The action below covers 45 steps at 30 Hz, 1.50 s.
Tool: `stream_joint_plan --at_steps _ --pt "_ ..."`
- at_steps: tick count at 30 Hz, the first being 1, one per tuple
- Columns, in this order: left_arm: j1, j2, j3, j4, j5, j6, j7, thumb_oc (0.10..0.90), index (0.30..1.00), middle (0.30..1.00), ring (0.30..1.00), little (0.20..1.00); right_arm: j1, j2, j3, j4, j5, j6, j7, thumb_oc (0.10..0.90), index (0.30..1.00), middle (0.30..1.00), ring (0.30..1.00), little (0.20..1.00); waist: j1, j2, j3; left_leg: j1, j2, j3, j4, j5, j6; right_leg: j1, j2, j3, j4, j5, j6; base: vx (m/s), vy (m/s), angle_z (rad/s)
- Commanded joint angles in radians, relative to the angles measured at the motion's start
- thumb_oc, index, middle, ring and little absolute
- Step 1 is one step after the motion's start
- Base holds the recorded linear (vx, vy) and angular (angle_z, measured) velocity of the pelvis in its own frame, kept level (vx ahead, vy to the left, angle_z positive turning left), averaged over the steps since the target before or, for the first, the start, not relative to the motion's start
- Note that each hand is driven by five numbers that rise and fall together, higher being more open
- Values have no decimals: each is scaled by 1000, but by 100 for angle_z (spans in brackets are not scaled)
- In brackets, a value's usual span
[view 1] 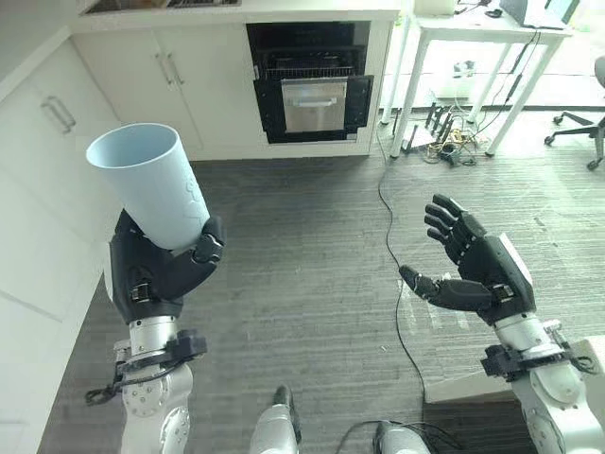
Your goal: Place the dishes in the dishwasher.
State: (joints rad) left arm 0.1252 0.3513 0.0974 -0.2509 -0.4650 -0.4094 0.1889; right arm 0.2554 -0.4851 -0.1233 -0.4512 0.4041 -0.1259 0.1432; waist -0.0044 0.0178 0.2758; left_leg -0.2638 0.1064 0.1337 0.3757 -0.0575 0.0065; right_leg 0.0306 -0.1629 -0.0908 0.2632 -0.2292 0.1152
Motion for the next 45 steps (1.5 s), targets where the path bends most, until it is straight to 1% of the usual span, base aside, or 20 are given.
stream_joint_plan --at_steps 1,3,5,7,11,13,15,17,19,25,28,29,31,33,35,37,38,40,41,45 --pt "-94 76 39 -131 25 -89 -73 400 300 300 300 300 -167 25 -1 -31 25 -122 -75 800 900 900 900 900 24 -32 -136 26 -32 -79 -76 -85 -50 36 19 -78 37 16 41 203 335 28" --pt "-113 84 29 -127 24 -71 -98 400 300 300 300 300 -184 37 11 -25 20 -117 -100 800 900 900 900 900 18 -30 -137 35 -61 -109 -76 -93 -24 53 23 -96 37 132 63 211 291 19" --pt "-118 85 22 -126 27 -64 -112 400 300 300 300 300 -189 53 24 -19 8 -121 -103 800 900 900 900 900 15 -20 -129 51 -80 -136 -76 -101 -6 29 35 -100 113 193 66 99 150 66" --pt "-113 83 19 -128 63 -60 -117 400 300 300 300 300 -193 66 43 -6 -1 -131 -97 800 900 900 900 900 14 -15 -119 73 -90 -139 -76 -112 0 -45 34 -109 199 201 55 67 127 14" --pt "-120 103 24 -128 88 -39 -92 400 300 300 300 300 -210 60 53 19 21 -137 -67 800 900 900 900 900 14 -23 -109 88 -85 -106 -76 -119 -13 -81 80 -161 37 146 26 98 -21 -23" --pt "-121 108 32 -126 95 -39 -88 400 300 300 300 300 -202 49 34 12 49 -136 -42 800 900 900 900 900 10 -42 -98 100 -92 -71 -76 -133 -18 -146 46 -161 37 103 23 90 -90 -48" --pt "-110 108 34 -130 112 -37 -86 400 300 300 300 300 -198 41 28 5 76 -131 -33 800 900 900 900 900 -9 -60 -90 132 -101 -29 -76 -168 -13 -252 -4 -124 37 162 45 218 -159 -68" --pt "-108 104 28 -133 124 -31 -85 400 300 300 300 300 -198 53 42 1 61 -130 -36 800 900 900 900 900 -22 -56 -87 159 -108 -29 -76 -188 -3 -312 -19 -83 37 197 51 270 -176 -44" --pt "-101 103 28 -134 136 -28 -85 400 300 300 300 300 -192 64 53 -2 57 -136 -33 800 900 900 900 900 -29 -53 -91 179 -118 -41 -76 -213 10 -324 -15 -59 37 198 56 303 -256 9" --pt "-115 112 -9 -139 121 -19 -39 400 300 300 300 300 -244 49 90 3 30 -122 -87 800 900 900 900 900 -25 -53 -133 239 -90 -7 -76 -259 3 -284 -14 -118 37 162 45 272 -317 22" --pt "-126 101 -23 -146 94 -31 -26 400 300 300 300 300 -262 22 76 2 40 -102 -83 800 900 900 900 900 -32 -49 -146 288 -65 -2 -76 -244 -33 -252 13 -137 37 134 6 332 -348 0" --pt "-116 91 -18 -151 63 -38 -34 400 300 300 300 300 -243 11 57 -5 49 -93 -64 800 900 900 900 900 -32 -52 -147 306 -65 3 -76 -194 -49 -235 26 -133 37 117 -11 325 -310 -30" --pt "-86 64 -13 -157 26 -59 -56 400 300 300 300 300 -209 1 33 -8 68 -102 -33 800 900 900 900 900 -18 -82 -138 308 -88 28 -41 -40 -73 -188 19 -122 37 79 -44 303 -317 -34" --pt "-69 41 -16 -155 39 -71 -74 400 300 300 300 300 -193 11 29 -8 59 -105 -20 800 900 900 900 900 -11 -89 -117 231 -87 54 16 -34 -64 -159 22 -119 37 65 -54 221 -182 -16" --pt "-57 36 -15 -151 43 -78 -80 400 300 300 300 300 -198 15 37 -5 54 -96 -22 800 900 900 900 900 -6 -85 -109 232 -92 78 -57 -60 -49 -152 24 -111 37 58 -46 234 -14 -7" --pt "-27 38 2 -152 37 -89 -89 400 300 300 300 300 -200 26 41 6 44 -89 -10 800 900 900 900 900 -9 -44 -102 168 -28 87 -76 -111 -58 -140 64 -102 37 43 -34 216 133 8" --pt "-18 40 8 -154 34 -91 -84 400 300 300 300 300 -194 30 41 9 43 -92 0 800 900 900 900 900 -7 -28 -100 124 4 69 -76 -104 -74 -134 79 -99 37 35 -31 219 138 15" --pt "1 42 20 -154 23 -100 -80 400 300 300 300 300 -176 29 35 2 48 -92 20 800 900 900 900 900 -4 -11 -104 57 52 26 -76 -59 -109 -119 96 -90 37 13 -34 280 171 3" --pt "17 37 30 -151 16 -113 -83 400 300 300 300 300 -161 21 31 -7 45 -85 28 800 900 900 900 900 5 -1 -100 -5 95 -1 -76 -7 -134 -96 108 -85 37 -15 -46 362 278 -23" --pt "9 31 32 -140 25 -142 -66 400 300 300 300 300 -174 -7 37 -2 60 -82 24 800 900 900 900 900 13 10 -104 -19 123 28 -76 -6 -135 -60 79 -124 37 -40 -40 304 302 -27"
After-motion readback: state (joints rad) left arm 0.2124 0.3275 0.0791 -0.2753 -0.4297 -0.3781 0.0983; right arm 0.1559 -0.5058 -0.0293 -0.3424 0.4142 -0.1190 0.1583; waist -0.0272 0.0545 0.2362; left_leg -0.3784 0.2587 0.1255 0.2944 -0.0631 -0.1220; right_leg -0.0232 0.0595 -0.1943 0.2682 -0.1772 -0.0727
